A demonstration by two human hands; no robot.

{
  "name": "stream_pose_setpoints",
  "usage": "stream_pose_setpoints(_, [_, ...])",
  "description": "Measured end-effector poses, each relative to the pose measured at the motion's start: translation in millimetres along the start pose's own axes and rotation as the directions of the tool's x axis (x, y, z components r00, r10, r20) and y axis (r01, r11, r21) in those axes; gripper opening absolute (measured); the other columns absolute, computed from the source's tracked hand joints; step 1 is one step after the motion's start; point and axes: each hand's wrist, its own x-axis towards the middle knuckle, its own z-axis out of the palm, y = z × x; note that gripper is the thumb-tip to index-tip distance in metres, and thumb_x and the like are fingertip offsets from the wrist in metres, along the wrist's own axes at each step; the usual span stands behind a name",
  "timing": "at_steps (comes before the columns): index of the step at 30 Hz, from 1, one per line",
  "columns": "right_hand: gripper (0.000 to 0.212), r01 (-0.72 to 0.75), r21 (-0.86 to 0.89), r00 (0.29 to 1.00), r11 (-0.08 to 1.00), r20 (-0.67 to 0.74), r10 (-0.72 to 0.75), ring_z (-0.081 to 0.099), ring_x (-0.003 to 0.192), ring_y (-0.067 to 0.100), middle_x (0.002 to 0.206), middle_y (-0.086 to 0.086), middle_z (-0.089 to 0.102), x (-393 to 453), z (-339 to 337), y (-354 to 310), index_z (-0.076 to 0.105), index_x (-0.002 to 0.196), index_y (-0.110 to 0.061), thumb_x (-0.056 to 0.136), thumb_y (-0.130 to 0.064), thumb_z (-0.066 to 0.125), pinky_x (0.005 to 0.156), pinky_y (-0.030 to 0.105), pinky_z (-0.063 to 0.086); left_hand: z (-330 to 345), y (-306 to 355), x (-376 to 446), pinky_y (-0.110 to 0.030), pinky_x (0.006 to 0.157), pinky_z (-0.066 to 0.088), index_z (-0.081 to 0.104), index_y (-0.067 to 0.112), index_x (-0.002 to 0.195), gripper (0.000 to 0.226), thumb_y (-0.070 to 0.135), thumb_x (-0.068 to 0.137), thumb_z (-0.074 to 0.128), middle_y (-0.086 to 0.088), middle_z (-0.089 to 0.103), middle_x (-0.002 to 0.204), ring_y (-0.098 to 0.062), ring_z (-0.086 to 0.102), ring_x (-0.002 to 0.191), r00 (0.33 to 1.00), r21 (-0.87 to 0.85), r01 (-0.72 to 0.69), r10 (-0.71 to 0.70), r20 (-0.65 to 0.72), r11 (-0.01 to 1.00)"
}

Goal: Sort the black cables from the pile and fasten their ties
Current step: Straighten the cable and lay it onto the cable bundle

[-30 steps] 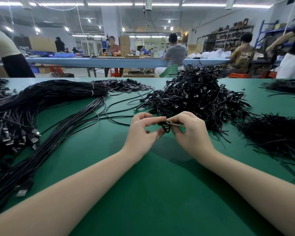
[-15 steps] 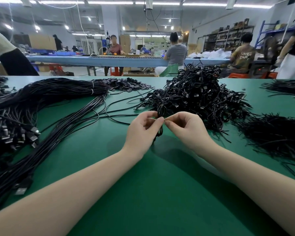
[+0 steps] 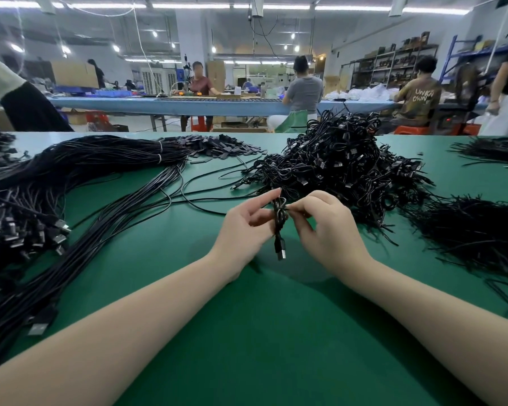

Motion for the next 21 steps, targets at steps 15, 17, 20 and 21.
stream_pose_setpoints(15, [0.017,0.191,-0.157,0.980,0.969,-0.030,-0.198,0.059,0.067,0.033,0.073,0.011,0.061,-1,-5,1,0.070,0.082,0.000,0.090,-0.009,0.058,0.063,0.041,0.048,-2,7,6,-0.018,0.041,0.042,0.055,0.031,0.102,0.018,0.030,0.088,0.067,0.006,0.061,0.059,-0.009,0.057,0.045,0.954,-0.217,0.289,-0.300,-0.019,0.932])
stream_pose_setpoints(17, [0.012,0.174,-0.145,0.983,0.974,-0.042,-0.181,0.061,0.068,0.032,0.074,0.010,0.063,-2,-4,0,0.072,0.084,-0.001,0.088,-0.008,0.063,0.063,0.041,0.049,-3,8,5,-0.019,0.044,0.044,0.064,0.031,0.087,0.010,0.024,0.092,0.062,0.003,0.061,0.065,-0.011,0.061,0.048,0.958,-0.247,0.282,-0.287,0.017,0.927])
stream_pose_setpoints(20, [0.005,0.094,-0.103,0.993,0.990,-0.056,-0.100,0.063,0.072,0.031,0.076,0.009,0.065,-3,-2,3,0.073,0.085,-0.002,0.083,-0.004,0.068,0.067,0.043,0.051,-1,7,5,-0.019,0.049,0.048,0.073,0.029,0.088,0.037,0.002,0.094,0.047,0.003,0.069,0.075,-0.014,0.069,0.065,0.970,-0.239,0.242,-0.242,0.031,0.940])
stream_pose_setpoints(21, [0.005,0.073,-0.082,0.996,0.994,-0.049,-0.077,0.063,0.073,0.031,0.077,0.009,0.066,-3,-3,5,0.073,0.086,-0.002,0.083,-0.003,0.069,0.068,0.043,0.051,-1,4,5,-0.018,0.052,0.049,0.073,0.028,0.092,0.042,-0.004,0.092,0.047,0.006,0.072,0.080,-0.011,0.069,0.069,0.978,-0.199,0.206,-0.206,0.021,0.958])
